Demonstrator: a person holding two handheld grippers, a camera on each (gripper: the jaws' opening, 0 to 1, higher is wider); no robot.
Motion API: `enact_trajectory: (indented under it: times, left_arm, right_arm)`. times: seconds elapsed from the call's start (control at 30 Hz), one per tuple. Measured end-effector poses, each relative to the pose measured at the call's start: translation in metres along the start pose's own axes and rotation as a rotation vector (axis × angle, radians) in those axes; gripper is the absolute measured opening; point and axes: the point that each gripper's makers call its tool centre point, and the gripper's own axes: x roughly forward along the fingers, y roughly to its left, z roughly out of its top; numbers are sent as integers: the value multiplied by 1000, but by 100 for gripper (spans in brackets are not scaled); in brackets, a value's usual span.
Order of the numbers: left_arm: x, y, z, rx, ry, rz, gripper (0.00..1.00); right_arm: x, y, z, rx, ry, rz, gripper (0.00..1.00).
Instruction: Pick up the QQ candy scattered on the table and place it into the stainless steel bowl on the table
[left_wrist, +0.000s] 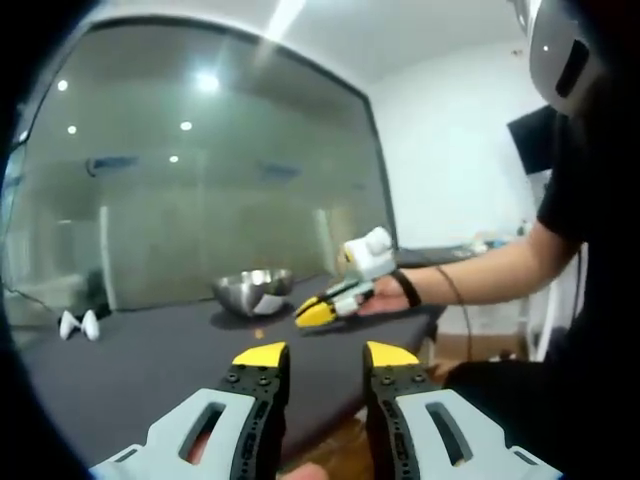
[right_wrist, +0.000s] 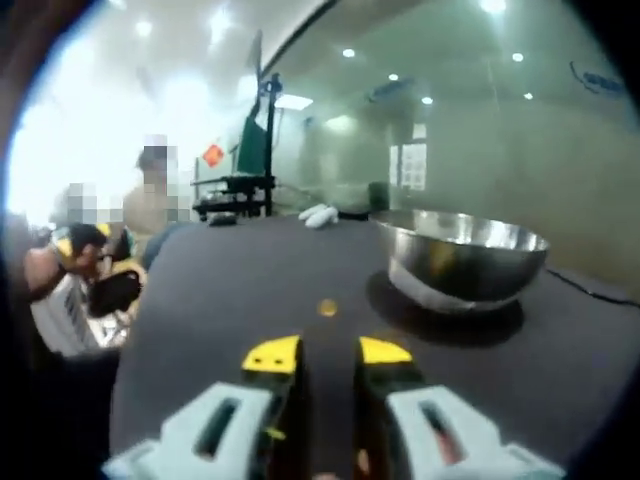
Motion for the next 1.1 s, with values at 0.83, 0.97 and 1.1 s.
enact_trajectory:
  times: [0.83,0.97,1.1]
  left_arm:
    - [-4,3,-5,-2,17,14,31]
    - [-4,3,-5,-4,16,16,31]
    - [-2,2,-4,0,17,12,31]
  right_arm:
    - [71,-2,1,-39,83,27,9]
    - [69,-3,2,-31,78,22,9]
    - [62,-3,18,-33,18,4,9]
